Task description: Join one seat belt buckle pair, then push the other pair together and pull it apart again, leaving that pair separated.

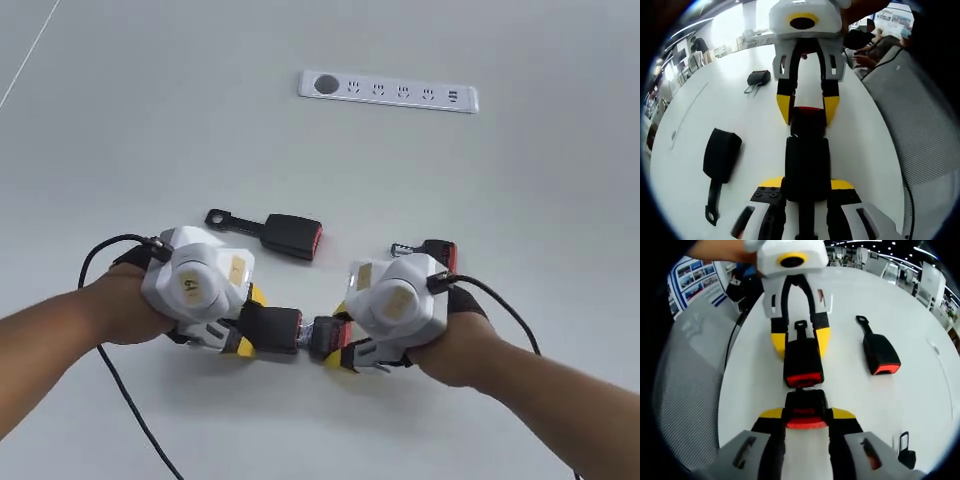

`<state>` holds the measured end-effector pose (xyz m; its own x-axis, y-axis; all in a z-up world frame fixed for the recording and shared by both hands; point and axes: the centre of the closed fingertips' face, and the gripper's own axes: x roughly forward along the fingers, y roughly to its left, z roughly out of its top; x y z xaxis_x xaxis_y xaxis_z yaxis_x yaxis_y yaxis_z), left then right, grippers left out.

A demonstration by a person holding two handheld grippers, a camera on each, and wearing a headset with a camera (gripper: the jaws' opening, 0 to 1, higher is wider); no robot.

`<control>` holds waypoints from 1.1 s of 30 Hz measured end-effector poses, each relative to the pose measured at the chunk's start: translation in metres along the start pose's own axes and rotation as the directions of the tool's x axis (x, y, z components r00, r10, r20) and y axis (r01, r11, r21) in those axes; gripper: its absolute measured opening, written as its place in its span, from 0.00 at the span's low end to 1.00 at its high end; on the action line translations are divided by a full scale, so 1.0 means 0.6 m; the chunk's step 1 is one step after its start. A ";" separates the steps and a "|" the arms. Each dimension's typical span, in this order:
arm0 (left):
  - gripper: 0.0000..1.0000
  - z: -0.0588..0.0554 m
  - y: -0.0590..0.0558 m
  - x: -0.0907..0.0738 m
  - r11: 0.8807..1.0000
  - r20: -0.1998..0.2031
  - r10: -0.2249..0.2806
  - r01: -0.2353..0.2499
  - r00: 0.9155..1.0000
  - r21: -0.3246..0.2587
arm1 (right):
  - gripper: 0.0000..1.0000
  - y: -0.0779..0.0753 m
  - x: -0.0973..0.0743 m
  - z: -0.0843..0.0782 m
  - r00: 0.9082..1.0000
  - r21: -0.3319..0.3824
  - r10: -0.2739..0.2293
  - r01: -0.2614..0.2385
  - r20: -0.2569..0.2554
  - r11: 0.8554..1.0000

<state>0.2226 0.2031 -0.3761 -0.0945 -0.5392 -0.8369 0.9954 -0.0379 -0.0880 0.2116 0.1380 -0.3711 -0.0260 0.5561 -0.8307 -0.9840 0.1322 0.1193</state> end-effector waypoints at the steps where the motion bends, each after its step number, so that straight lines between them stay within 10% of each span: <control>1: 0.31 0.002 0.000 0.002 1.000 -0.006 -0.004 0.004 1.000 0.007 | 0.31 0.000 0.001 0.002 1.000 0.000 0.000 0.000 0.002 1.000; 15: 0.31 0.004 0.004 -0.002 1.000 -0.003 -0.011 0.011 1.000 0.022 | 0.31 0.000 0.002 0.004 1.000 -0.009 0.006 -0.006 0.004 1.000; 33: 0.31 0.004 -0.002 -0.007 1.000 0.076 -0.026 0.025 0.997 0.013 | 0.31 0.001 -0.006 0.005 0.986 -0.062 -0.015 0.025 0.165 0.998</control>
<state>0.2221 0.2035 -0.3713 -0.1187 -0.6002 -0.7909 0.9929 -0.0626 -0.1015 0.2119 0.1386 -0.3665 0.0178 0.6817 -0.7314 -0.9934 0.0950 0.0644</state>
